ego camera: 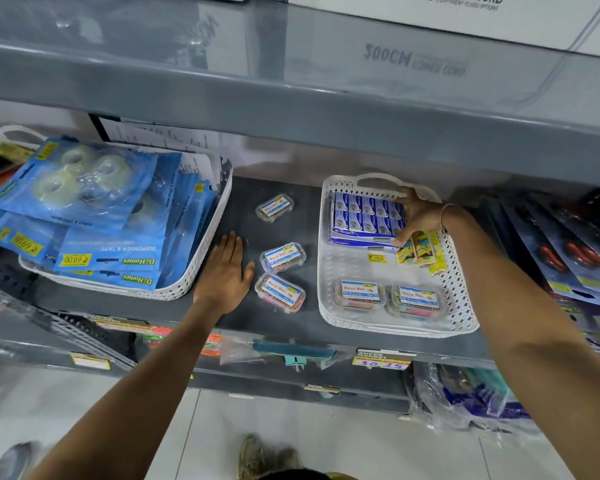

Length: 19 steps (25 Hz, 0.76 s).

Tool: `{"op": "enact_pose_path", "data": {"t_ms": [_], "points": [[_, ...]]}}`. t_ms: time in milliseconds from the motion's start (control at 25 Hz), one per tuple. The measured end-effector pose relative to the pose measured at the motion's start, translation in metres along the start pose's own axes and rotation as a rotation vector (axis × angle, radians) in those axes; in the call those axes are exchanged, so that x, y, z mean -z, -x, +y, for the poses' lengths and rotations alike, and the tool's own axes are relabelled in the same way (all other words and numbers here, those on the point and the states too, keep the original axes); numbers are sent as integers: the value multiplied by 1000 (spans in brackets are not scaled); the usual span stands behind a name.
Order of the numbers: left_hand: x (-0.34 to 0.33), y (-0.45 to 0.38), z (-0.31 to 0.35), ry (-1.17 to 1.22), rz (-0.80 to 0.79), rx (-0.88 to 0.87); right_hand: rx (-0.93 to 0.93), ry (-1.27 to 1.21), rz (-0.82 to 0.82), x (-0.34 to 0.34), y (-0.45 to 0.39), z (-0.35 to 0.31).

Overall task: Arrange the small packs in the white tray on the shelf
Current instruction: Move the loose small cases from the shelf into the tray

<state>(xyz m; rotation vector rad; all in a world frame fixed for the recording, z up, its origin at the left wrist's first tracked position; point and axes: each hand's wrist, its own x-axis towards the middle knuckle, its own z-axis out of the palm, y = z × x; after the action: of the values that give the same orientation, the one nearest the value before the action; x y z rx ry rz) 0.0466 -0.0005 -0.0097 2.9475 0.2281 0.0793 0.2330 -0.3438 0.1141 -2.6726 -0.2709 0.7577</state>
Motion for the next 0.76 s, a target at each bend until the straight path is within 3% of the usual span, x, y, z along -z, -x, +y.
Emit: {"op": "enact_pose_path", "data": {"t_ms": [200, 360, 520, 640, 760], "points": [[-1, 0, -1, -20, -16, -6, 13, -19, 37, 1, 12, -13], [1, 1, 0, 2, -45, 5, 211, -215, 264, -21, 35, -47], [4, -1, 2, 18, -76, 8, 369, -272, 323, -73, 73, -96], [4, 1, 1, 28, -63, -1, 457, -159, 276, -120, 96, -132], [5, 3, 2, 35, -59, 0, 465, 198, 310, -161, 104, -154]]}}
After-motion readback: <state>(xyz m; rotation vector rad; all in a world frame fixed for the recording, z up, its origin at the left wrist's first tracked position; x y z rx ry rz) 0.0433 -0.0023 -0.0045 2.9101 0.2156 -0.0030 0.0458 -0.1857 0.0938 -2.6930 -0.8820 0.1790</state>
